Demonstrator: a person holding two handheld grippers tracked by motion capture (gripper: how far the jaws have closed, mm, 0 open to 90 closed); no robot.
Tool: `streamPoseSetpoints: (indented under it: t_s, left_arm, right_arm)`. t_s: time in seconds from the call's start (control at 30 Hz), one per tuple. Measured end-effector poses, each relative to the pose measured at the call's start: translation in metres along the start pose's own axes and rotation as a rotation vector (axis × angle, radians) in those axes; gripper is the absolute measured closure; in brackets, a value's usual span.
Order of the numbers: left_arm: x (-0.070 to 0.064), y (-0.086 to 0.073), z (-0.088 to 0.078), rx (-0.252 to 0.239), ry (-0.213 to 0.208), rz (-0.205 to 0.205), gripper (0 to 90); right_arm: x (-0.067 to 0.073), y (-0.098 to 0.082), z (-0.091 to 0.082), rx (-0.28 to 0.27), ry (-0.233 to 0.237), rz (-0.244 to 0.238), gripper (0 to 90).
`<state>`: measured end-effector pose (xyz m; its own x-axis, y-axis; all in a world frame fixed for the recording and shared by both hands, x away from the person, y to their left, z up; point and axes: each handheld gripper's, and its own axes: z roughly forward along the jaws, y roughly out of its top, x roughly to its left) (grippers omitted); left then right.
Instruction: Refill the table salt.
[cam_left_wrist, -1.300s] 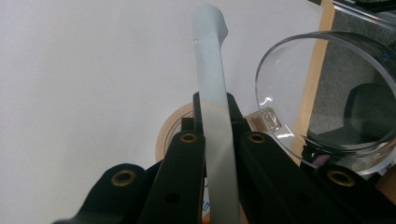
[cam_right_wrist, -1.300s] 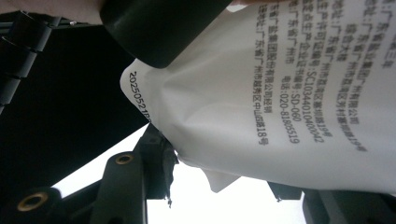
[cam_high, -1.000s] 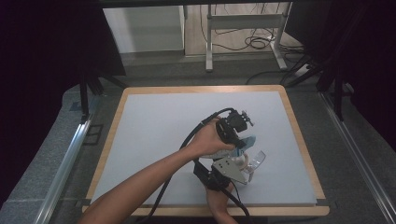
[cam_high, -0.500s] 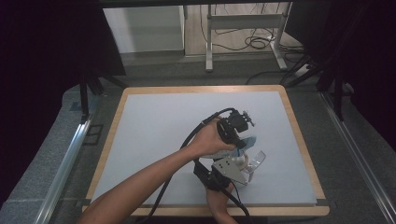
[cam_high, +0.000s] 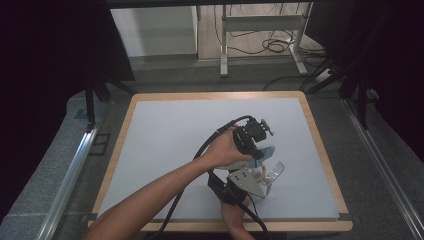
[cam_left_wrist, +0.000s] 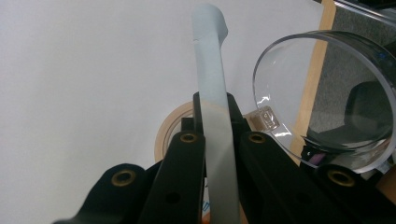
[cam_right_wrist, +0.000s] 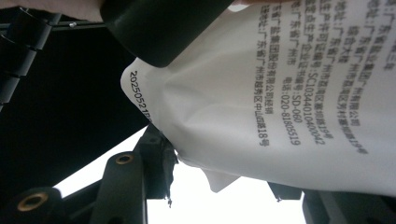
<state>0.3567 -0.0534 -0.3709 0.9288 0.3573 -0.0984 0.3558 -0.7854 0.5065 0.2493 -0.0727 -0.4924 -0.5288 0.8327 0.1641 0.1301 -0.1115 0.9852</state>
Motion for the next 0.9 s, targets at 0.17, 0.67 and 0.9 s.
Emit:
streamPoseSetpoints:
  t_s: [0.17, 0.67, 0.9]
  left_arm:
    - [0.0001, -0.0002, 0.0005, 0.004, 0.001, -0.001, 90.0]
    - [-0.0002, 0.0017, 0.0001, 0.010, 0.004, 0.004, 90.0]
    - [-0.0008, 0.0019, -0.0003, 0.007, 0.004, 0.003, 90.0]
  right_arm:
    - [-0.0008, -0.0014, 0.0007, 0.003, 0.002, -0.001, 50.9]
    - [-0.0015, -0.0006, 0.0012, 0.001, 0.002, 0.000, 50.9]
    - [-0.0017, -0.0003, 0.0011, -0.004, 0.000, -0.009, 50.9]
